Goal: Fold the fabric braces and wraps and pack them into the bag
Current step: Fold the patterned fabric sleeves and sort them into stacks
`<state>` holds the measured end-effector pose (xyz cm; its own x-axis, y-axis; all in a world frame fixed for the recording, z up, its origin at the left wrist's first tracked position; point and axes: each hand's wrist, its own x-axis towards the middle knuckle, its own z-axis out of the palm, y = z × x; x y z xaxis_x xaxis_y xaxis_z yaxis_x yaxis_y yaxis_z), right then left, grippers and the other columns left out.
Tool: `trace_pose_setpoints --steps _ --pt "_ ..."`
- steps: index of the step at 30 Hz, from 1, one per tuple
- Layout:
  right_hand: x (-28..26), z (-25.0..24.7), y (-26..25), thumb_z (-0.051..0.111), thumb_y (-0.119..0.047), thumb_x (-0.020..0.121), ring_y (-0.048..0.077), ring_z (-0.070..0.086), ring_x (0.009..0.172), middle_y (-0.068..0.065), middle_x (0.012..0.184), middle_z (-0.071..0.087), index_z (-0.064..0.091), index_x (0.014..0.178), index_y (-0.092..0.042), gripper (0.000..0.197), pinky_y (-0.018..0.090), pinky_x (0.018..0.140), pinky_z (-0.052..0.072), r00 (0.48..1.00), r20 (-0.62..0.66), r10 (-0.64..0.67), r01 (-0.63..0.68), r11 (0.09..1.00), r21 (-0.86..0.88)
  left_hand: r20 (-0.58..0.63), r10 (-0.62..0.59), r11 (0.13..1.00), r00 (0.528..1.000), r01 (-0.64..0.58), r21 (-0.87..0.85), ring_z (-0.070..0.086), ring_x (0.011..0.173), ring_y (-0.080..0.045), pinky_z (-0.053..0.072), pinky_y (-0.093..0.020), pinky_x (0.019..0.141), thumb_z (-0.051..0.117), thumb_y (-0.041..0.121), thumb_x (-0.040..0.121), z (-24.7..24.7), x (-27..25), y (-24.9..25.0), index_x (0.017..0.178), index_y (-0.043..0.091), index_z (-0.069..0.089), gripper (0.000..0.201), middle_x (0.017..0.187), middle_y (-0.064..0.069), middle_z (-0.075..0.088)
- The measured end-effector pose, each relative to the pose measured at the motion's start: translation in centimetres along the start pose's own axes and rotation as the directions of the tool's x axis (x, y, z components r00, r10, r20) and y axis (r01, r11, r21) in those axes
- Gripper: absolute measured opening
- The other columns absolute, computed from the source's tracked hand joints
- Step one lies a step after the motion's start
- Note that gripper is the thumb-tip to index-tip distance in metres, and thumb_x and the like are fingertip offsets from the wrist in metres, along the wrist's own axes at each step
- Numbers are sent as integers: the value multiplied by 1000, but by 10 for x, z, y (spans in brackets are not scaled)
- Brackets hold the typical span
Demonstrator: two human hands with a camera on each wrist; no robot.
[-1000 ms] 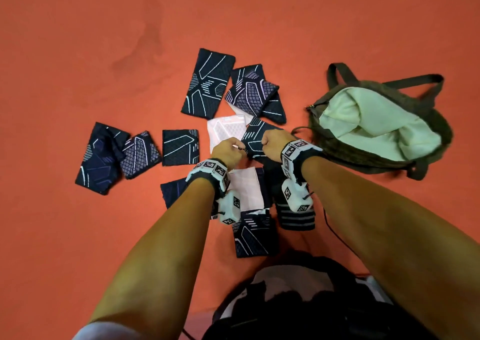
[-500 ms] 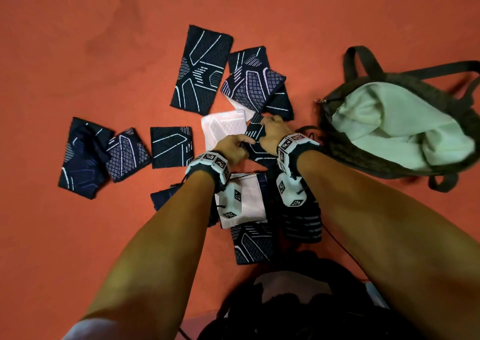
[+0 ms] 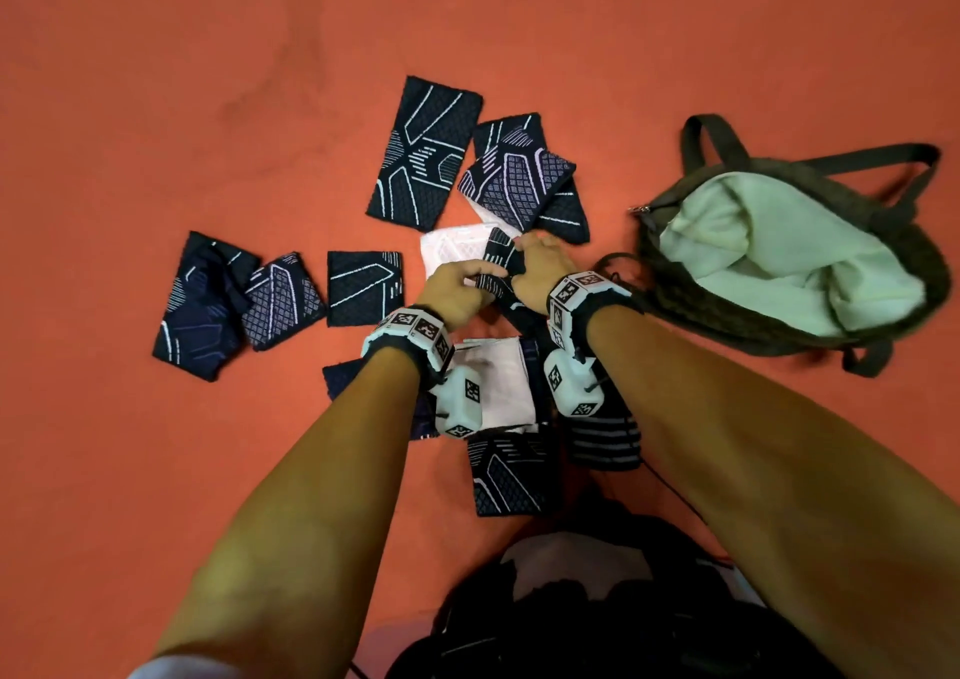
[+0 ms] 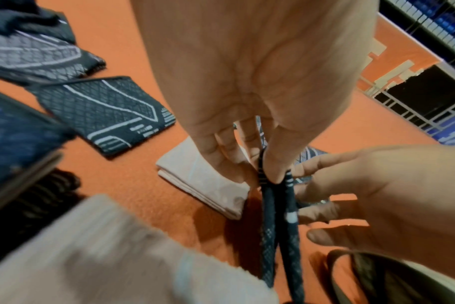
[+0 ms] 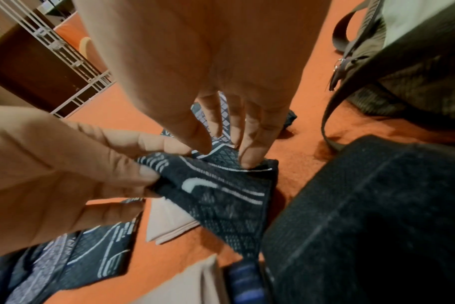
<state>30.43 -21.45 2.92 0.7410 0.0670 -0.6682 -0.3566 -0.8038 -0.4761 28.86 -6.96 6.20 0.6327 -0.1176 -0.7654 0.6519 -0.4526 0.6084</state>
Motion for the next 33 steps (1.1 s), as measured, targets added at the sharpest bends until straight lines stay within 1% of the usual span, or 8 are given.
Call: trace_pose_setpoints --steps 2,6,11,13,21,25,29,33 --pt "-13 4 -6 60 -7 87 33 52 123 15 136 46 48 135 -10 50 36 104 43 1000 -3 -17 17 1000 7 -58 36 998 998 -39 -54 65 66 -11 55 -21 58 49 -11 94 -4 -13 -4 119 8 69 37 106 -13 70" --pt "-40 14 -10 61 -8 86 35 55 117 17 128 51 51 130 -10 46 37 99 45 998 -38 -58 57 998 -28 -111 104 991 988 -113 -77 63 83 -25 55 -48 85 49 -1 96 -13 -40 -20 101 25 73 36 107 -16 73" --pt "-79 21 -22 59 -13 89 38 54 120 20 130 54 47 140 -13 52 41 102 46 994 -31 -100 98 993 -59 -170 104 962 980 -142 -232 67 65 -4 56 -20 61 37 -7 99 -17 -84 -38 119 3 64 35 89 -5 67" --pt "-94 26 -25 56 -12 88 39 57 116 19 127 59 47 142 -18 54 42 99 49 992 -26 -127 125 991 -56 -184 103 965 978 -143 -220 62 57 3 54 -17 57 34 -9 97 -18 -102 -48 116 7 63 38 81 1 62" --pt "-149 69 -29 51 -5 83 30 58 120 8 134 61 41 148 -32 71 28 98 46 978 71 -197 190 977 101 -220 44 941 975 -114 -318 63 86 -12 57 -19 65 28 -15 83 -21 -158 -113 94 26 68 59 111 2 68" --pt "-165 94 -32 50 -4 84 31 57 118 9 133 59 42 145 -35 70 30 96 46 970 78 -230 222 970 99 -234 41 921 971 -127 -367 67 84 -17 57 -25 65 27 -19 79 -20 -178 -147 103 27 66 65 100 6 71" --pt "-173 117 -42 51 -4 82 30 55 124 9 137 57 42 145 -32 69 36 105 45 962 80 -263 256 963 88 -244 47 910 969 -143 -390 64 69 -8 53 -20 55 28 -22 80 -24 -190 -178 124 30 60 75 101 4 69" --pt "-181 140 -48 52 -4 86 29 57 121 9 134 58 43 145 -26 64 32 102 46 967 64 -246 239 966 100 -276 12 898 961 -132 -419 65 78 -11 57 -29 67 35 -18 90 -25 -190 -216 122 28 60 61 104 0 67"
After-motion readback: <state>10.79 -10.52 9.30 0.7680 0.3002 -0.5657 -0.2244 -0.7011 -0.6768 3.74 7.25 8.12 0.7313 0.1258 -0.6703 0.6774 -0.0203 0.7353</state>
